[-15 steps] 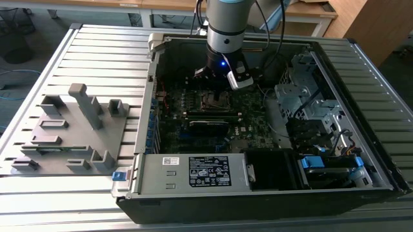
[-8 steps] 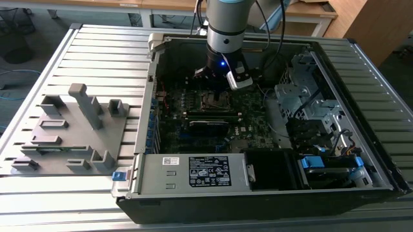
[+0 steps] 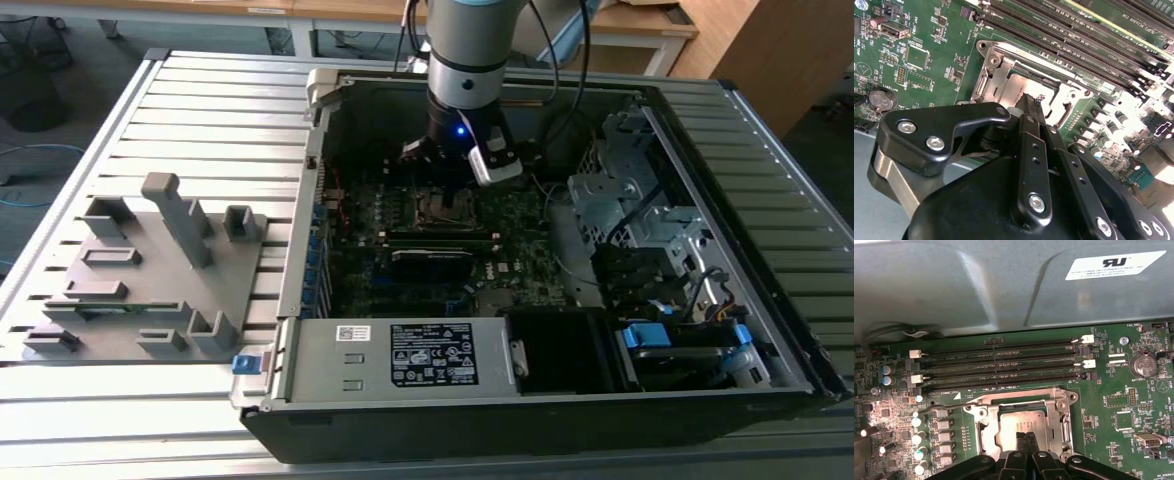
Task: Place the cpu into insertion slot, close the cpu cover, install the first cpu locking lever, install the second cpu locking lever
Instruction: 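Close the cpu cover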
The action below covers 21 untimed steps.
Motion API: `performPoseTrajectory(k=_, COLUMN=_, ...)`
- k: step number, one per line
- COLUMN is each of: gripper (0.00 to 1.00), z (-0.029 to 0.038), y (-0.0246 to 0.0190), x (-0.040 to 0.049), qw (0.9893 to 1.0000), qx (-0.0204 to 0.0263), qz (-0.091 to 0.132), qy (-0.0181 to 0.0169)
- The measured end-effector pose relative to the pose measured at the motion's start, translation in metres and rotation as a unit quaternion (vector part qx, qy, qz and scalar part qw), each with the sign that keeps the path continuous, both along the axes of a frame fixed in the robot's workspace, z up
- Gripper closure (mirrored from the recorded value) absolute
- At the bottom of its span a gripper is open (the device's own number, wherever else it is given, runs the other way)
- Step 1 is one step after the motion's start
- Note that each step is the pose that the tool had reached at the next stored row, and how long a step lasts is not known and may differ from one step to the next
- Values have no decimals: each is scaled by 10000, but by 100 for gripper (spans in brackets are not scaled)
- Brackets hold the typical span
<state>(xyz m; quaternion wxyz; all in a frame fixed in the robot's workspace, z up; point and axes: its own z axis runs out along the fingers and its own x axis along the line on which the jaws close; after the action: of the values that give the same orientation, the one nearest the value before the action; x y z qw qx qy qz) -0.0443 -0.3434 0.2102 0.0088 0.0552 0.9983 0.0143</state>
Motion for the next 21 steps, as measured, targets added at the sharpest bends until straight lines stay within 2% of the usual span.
performPoseTrajectory(k=21, gripper=90, z=17, y=7, x=-10, qw=10000, qx=1, qz=2, qy=0)
